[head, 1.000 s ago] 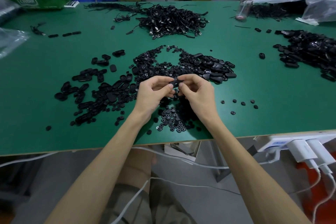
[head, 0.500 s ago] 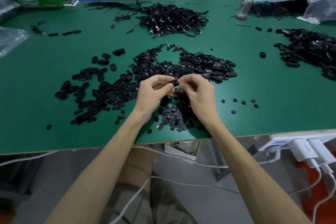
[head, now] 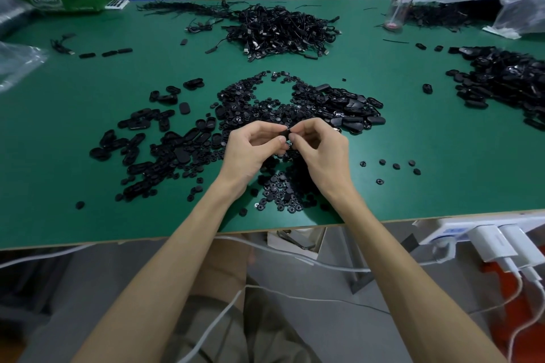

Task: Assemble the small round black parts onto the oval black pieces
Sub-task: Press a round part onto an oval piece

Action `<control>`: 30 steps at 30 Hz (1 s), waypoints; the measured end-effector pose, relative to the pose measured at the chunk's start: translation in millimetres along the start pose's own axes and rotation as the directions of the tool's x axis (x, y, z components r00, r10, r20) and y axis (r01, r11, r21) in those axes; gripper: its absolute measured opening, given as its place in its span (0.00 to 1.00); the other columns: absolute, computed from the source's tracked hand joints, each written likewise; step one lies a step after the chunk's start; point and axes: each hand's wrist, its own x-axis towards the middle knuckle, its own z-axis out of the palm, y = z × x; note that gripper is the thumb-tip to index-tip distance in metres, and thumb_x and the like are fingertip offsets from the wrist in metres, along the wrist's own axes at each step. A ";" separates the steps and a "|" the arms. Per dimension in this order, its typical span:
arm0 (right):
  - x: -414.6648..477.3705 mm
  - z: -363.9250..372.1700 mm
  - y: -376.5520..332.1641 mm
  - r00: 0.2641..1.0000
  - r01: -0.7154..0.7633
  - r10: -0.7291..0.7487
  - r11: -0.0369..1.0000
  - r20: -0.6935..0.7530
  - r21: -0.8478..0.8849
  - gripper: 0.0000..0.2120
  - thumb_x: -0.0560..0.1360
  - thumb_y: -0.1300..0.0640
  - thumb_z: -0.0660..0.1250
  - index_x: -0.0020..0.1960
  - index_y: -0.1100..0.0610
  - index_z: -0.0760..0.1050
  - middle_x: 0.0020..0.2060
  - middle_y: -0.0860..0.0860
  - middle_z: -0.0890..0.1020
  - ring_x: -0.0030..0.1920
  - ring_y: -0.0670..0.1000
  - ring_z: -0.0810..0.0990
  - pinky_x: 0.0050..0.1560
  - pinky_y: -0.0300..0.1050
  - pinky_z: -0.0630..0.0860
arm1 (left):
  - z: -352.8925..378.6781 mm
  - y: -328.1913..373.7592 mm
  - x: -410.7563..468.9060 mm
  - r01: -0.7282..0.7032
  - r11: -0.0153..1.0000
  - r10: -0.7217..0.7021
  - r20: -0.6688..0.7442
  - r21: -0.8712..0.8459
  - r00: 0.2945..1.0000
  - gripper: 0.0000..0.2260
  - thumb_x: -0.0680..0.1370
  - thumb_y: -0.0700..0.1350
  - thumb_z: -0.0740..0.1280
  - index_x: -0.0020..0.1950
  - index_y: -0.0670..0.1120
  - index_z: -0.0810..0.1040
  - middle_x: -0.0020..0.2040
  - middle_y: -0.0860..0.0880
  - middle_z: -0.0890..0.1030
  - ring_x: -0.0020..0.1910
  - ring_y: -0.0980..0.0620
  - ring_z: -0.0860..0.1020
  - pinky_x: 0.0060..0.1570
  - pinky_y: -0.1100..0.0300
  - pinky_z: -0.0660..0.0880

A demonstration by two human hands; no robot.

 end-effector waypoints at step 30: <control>1.6 -4.3 3.2 0.993 -0.102 0.083 0.961 0.085 0.259 0.02 0.77 0.62 0.74 0.49 0.61 0.83 0.38 0.54 0.87 0.39 0.54 0.86 0.45 0.52 0.84 | -0.7 -2.7 -0.4 -0.001 1.000 0.001 0.002 0.012 1.000 0.08 0.78 0.34 0.74 0.57 0.36 0.83 0.47 0.40 0.87 0.45 0.42 0.87 0.50 0.53 0.84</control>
